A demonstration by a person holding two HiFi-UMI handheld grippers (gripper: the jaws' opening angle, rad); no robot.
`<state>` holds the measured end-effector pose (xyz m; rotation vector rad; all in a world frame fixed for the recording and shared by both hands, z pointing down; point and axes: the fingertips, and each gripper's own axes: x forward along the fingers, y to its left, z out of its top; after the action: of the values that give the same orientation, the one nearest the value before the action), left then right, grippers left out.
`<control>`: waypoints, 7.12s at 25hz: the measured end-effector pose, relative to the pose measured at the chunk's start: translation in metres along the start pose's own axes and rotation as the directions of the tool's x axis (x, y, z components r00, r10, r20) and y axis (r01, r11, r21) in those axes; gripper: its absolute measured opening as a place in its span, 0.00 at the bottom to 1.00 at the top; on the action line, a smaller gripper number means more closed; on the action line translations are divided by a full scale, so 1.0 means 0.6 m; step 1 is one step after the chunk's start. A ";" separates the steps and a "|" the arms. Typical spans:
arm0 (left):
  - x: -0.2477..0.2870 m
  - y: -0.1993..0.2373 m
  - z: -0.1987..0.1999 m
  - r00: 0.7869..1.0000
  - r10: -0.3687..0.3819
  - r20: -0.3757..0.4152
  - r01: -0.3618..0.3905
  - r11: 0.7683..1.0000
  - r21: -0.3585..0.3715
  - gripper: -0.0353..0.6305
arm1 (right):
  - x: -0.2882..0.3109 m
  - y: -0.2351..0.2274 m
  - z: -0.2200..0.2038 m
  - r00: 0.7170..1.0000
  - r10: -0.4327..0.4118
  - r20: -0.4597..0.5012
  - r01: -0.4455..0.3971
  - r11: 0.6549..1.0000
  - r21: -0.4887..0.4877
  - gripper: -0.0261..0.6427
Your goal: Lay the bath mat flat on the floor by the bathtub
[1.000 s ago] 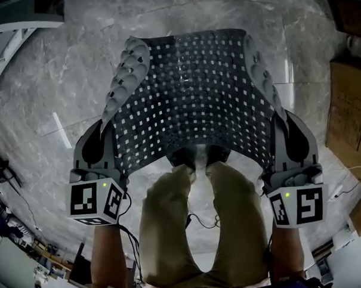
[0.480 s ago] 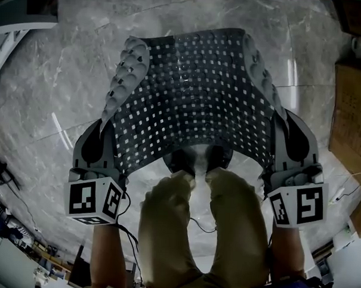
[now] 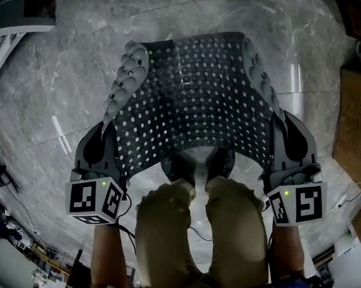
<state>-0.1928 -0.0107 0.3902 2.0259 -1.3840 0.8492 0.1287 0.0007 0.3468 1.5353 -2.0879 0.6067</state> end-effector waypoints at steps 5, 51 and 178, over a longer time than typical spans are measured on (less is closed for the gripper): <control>-0.004 0.001 -0.007 1.000 0.004 0.003 -0.004 1.000 0.002 0.10 | -0.004 0.003 -0.006 1.000 0.011 0.005 -0.011 1.000 -0.009 0.08; 0.099 0.058 -0.117 1.000 -0.006 0.020 0.006 1.000 -0.016 0.10 | 0.083 -0.011 -0.120 1.000 -0.009 0.011 0.009 0.999 -0.050 0.08; 0.304 0.278 -0.340 1.000 0.003 0.000 -0.003 0.988 -0.151 0.10 | 0.164 -0.159 -0.289 0.988 -0.143 -0.060 0.143 0.990 -0.008 0.08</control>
<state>-0.3399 -0.0264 0.6744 1.9096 -1.4076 0.7216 0.2145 0.0054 0.5506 1.6277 -1.9137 0.5888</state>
